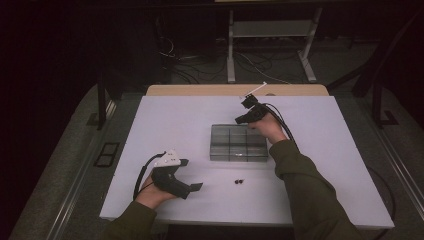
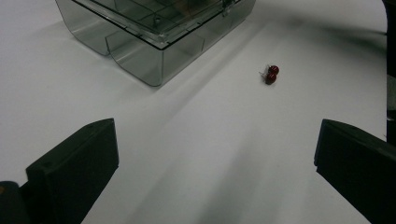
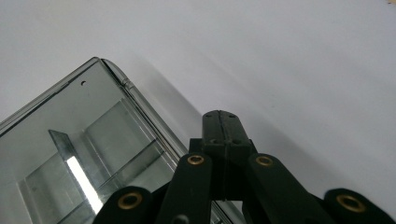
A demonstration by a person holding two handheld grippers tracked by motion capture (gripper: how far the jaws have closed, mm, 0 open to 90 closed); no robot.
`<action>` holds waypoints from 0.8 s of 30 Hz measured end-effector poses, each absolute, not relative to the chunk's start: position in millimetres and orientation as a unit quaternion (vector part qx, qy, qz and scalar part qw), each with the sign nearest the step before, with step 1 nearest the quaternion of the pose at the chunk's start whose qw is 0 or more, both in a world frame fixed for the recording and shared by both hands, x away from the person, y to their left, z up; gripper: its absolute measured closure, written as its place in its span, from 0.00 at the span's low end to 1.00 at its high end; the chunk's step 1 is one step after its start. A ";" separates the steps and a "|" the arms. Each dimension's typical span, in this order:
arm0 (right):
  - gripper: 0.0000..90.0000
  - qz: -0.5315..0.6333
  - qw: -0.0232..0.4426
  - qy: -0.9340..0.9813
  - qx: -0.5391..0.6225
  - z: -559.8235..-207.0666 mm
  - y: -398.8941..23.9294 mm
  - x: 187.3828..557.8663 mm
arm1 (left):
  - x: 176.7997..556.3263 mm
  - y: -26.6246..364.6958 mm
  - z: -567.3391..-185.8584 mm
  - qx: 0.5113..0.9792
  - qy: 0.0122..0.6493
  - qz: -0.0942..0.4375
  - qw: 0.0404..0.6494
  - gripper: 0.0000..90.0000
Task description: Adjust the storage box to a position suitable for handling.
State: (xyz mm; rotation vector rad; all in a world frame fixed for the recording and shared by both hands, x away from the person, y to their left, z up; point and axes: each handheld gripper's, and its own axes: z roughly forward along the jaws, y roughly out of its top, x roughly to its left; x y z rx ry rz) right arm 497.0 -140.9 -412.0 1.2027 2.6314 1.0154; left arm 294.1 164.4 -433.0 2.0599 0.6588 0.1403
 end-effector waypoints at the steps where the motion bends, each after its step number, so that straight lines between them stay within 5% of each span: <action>1: 0.99 0.332 0.037 0.858 0.391 -412.1 -139.9 496.4 | 294.1 164.4 -433.0 0.840 0.269 0.057 0.468 0.00; 24: 0.99 0.325 0.034 0.862 0.387 -411.0 -143.6 476.4 | 293.7 163.8 -433.2 0.842 0.266 0.056 0.466 0.00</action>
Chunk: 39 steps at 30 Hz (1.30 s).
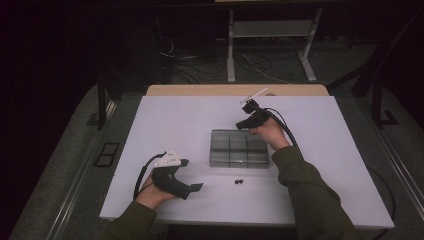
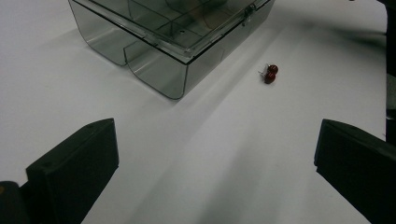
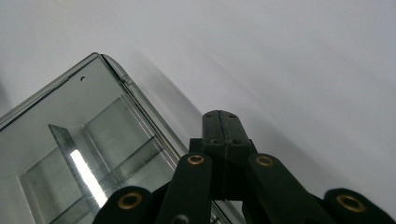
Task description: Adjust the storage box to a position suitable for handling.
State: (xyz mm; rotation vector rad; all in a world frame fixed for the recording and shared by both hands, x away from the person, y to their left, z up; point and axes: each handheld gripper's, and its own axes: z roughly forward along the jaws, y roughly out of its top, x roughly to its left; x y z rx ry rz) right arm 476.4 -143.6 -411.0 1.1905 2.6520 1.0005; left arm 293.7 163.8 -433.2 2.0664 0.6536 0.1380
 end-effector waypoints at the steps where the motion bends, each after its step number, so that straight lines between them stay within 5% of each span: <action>1: 0.99 0.325 0.034 0.862 0.388 -410.8 -144.0 475.7 | 293.7 163.7 -433.2 0.842 0.266 0.056 0.466 0.00; 35: 0.99 0.421 0.080 0.829 0.358 -380.3 -220.9 413.8 | 294.7 165.1 -435.1 0.845 0.267 0.058 0.460 0.00; 39: 0.90 0.428 0.078 0.825 0.361 -382.8 -231.9 404.0 | 294.8 165.2 -435.2 0.845 0.266 0.058 0.460 0.00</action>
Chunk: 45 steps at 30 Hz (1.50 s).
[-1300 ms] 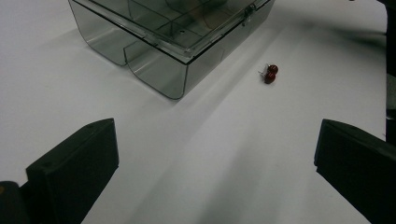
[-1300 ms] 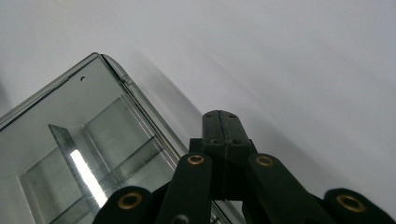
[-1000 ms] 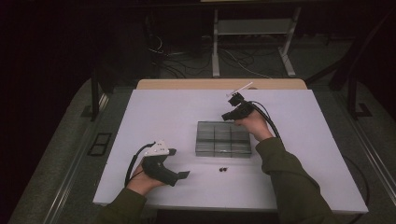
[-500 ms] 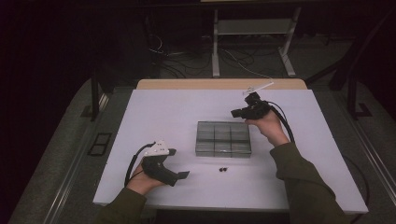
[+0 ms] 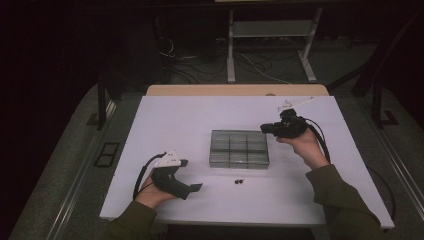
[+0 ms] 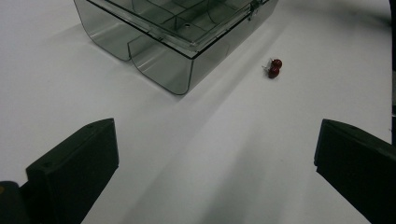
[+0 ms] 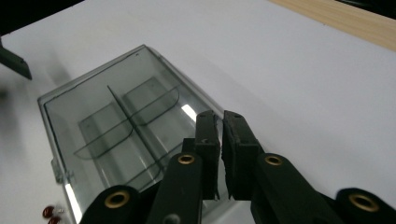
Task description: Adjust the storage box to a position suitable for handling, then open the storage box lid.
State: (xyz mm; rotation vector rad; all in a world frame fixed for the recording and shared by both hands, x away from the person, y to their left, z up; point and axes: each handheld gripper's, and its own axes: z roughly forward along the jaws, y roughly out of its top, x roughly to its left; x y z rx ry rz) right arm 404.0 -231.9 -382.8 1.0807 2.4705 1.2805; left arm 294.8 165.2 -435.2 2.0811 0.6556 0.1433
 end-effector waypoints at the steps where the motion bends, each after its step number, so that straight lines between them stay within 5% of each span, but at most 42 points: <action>1: 0.87 0.427 0.079 0.826 0.361 -383.3 -234.0 401.9 | 294.7 165.2 -435.2 0.846 0.266 0.059 0.458 0.00; 7: 0.73 0.435 0.085 0.816 0.372 -385.6 -252.3 384.3 | 293.9 165.5 -435.2 0.845 0.267 0.058 0.459 0.00; 26: 0.62 0.445 0.079 0.813 0.367 -400.1 -273.9 337.2 | 293.6 169.7 -435.7 0.844 0.271 0.058 0.460 0.00; 34: 0.68 0.439 0.069 0.820 0.360 -414.6 -273.8 313.1 | 293.6 172.8 -435.4 0.843 0.274 0.061 0.459 0.00; 45: 0.91 0.431 0.055 0.829 0.351 -430.1 -271.9 302.3 | 292.8 176.1 -436.0 0.841 0.278 0.064 0.459 0.00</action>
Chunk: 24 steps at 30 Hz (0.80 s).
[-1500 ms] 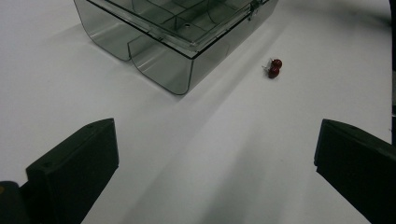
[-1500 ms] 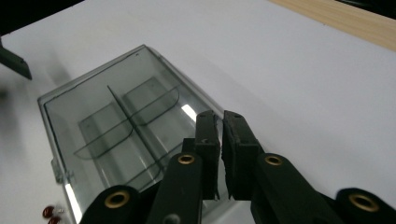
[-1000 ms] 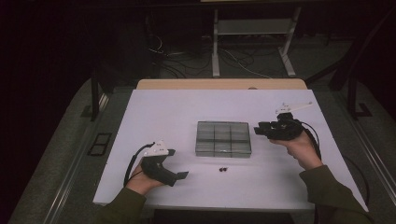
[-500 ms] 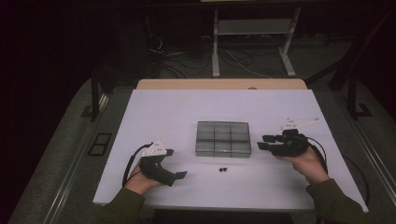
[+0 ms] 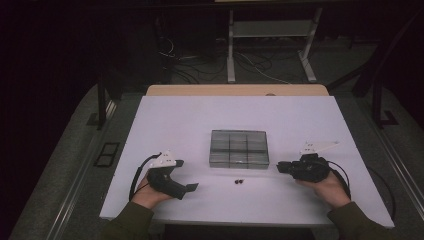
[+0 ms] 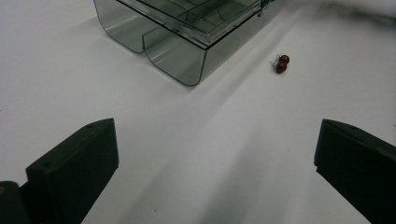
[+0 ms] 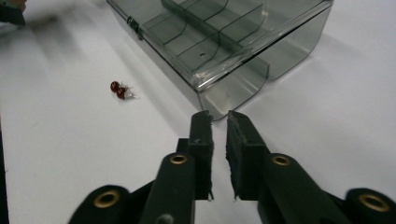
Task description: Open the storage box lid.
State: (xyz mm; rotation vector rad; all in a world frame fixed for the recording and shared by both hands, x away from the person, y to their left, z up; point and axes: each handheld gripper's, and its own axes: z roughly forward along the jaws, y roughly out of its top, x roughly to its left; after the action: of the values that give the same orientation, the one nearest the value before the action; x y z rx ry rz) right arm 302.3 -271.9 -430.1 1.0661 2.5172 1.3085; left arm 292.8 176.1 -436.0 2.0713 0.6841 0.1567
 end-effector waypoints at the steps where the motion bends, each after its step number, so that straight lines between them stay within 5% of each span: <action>1: 0.93 0.429 0.053 0.833 0.346 -431.0 -270.7 302.4 | 292.7 175.9 -436.2 0.842 0.277 0.063 0.458 0.00; 24: 0.99 0.425 0.038 0.842 0.331 -440.7 -256.5 305.5 | 292.6 175.0 -436.3 0.844 0.275 0.063 0.457 0.00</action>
State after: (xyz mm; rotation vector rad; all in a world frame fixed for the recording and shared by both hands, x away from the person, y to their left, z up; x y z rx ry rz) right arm 305.5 -256.5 -440.7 1.0160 2.5812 1.3028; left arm 292.6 175.0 -436.3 2.0798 0.6774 0.1561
